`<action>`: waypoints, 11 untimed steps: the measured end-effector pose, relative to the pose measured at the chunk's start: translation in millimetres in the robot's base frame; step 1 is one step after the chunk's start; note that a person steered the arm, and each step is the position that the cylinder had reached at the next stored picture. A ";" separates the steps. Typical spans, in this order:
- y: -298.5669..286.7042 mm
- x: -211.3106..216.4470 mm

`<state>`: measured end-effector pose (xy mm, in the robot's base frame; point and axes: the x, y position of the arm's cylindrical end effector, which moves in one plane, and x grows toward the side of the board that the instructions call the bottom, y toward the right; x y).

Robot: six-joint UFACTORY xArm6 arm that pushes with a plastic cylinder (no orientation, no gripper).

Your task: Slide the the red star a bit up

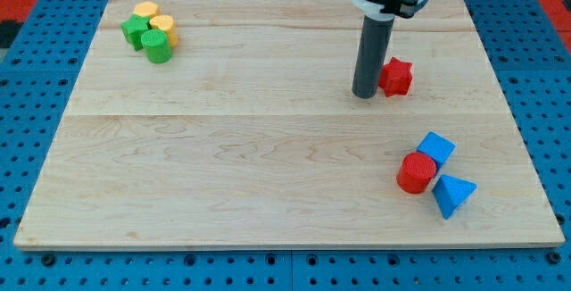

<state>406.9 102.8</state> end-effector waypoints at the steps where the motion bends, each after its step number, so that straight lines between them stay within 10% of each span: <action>1: 0.0 3.2; 11: 59.9 -16.4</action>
